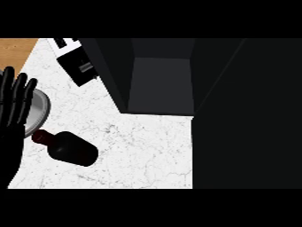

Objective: Pick up the wine, place it into the cabinet and close the cabinet

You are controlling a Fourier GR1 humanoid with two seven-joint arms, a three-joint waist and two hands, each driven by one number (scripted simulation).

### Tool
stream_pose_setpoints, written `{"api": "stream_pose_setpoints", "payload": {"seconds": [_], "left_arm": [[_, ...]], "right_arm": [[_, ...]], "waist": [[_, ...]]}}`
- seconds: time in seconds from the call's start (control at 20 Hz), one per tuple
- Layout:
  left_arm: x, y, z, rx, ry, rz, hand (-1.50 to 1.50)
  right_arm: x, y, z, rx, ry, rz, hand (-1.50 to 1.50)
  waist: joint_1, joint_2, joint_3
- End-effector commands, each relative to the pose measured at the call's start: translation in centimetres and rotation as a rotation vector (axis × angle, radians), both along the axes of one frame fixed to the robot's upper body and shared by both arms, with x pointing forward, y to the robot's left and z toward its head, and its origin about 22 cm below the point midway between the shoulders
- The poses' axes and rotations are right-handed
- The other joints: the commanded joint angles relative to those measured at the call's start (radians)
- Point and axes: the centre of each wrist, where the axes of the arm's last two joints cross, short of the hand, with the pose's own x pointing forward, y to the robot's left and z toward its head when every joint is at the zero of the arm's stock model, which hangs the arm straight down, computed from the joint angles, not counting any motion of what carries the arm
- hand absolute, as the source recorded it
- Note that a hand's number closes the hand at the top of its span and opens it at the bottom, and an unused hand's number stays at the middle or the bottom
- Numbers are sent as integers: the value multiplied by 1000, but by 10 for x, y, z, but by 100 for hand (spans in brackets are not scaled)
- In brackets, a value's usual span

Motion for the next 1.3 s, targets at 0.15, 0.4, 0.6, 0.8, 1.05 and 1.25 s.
{"api": "stream_pose_setpoints", "payload": {"seconds": [0.15, 0.4, 0.6, 0.8, 1.05, 1.25], "left_arm": [[-35, -29, 1, -10, 11, -7, -150], [-46, -47, -28, -271, 249, -149, -150], [-76, -55, -10, -292, 242, -160, -150], [-83, -78, 12, -288, 256, -173, -150], [-92, -73, 37, -296, 231, -162, -150], [-99, -93, 40, -322, 233, -147, -150]], "right_arm": [[-24, 2, -9, 37, -13, 28, -150], [-41, 14, 0, 29, 126, 227, -150], [-58, 4, 20, 10, 138, 240, -150], [-60, 10, 41, 24, 135, 245, -150], [-83, 14, 49, 21, 133, 248, -150], [-86, 29, 56, 32, 145, 244, -150]], "waist": [[-37, -19, 11], [-42, -21, 9], [-35, -20, 10], [-34, -18, 11], [-39, -18, 11], [-39, -19, 11]]}}
